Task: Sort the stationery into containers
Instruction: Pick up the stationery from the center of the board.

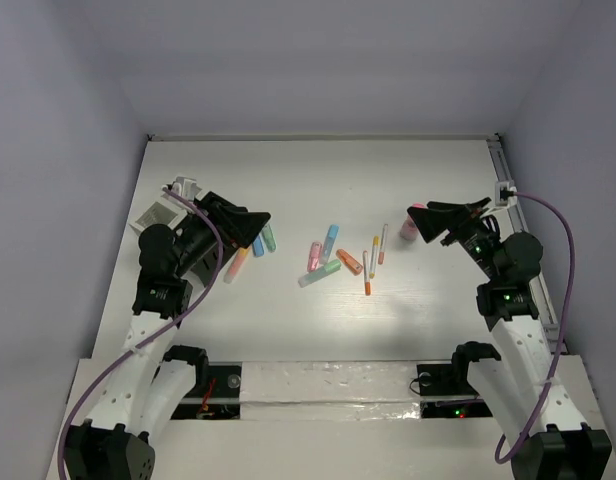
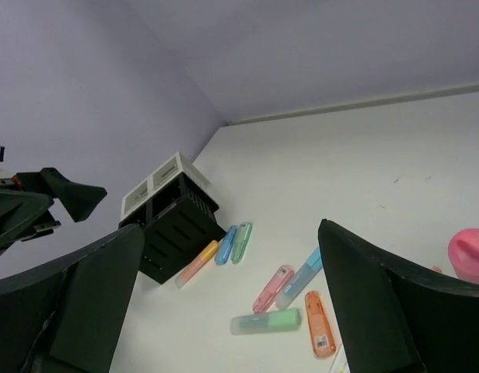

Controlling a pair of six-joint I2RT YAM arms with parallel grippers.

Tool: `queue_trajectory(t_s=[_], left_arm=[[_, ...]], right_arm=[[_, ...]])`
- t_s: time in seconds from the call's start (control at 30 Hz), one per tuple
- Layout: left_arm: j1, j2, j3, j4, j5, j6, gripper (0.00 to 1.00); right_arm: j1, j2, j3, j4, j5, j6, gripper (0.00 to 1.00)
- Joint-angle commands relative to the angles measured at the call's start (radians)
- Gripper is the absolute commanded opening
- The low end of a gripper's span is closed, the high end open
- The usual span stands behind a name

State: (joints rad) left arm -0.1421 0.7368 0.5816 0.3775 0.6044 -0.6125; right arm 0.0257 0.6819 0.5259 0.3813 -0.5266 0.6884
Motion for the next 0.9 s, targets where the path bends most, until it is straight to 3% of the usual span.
queue_trajectory(t_s=[0.0,0.17,0.3,0.4,0.47,0.6,0.87], left_arm=[[-0.004,-0.020,-0.019,0.075,-0.005,0.002,0.99],[-0.046,0.002,-0.012,0.072,-0.058,0.000,0.98],[-0.219,0.059,-0.005,-0.004,-0.279,0.049,0.83],[-0.373,0.150,0.055,-0.135,-0.643,0.100,0.75],[-0.412,0.214,0.093,-0.199,-0.760,0.103,0.66],[-0.412,0.321,0.119,-0.232,-0.948,0.079,0.60],[-0.439,0.581,0.199,-0.215,-1.025,0.082,0.57]], right_arm=[[-0.004,0.004,-0.003,0.034,0.004,-0.003,1.00],[-0.004,0.005,-0.007,0.037,0.013,-0.003,1.00],[-0.004,0.005,0.003,0.013,0.025,-0.015,1.00],[-0.004,0.013,-0.003,0.027,0.013,-0.006,1.00],[-0.004,0.015,0.002,0.010,0.017,-0.010,1.00],[-0.004,0.019,0.000,0.014,0.019,-0.009,1.00],[-0.004,0.022,-0.001,0.005,0.027,-0.015,1.00]])
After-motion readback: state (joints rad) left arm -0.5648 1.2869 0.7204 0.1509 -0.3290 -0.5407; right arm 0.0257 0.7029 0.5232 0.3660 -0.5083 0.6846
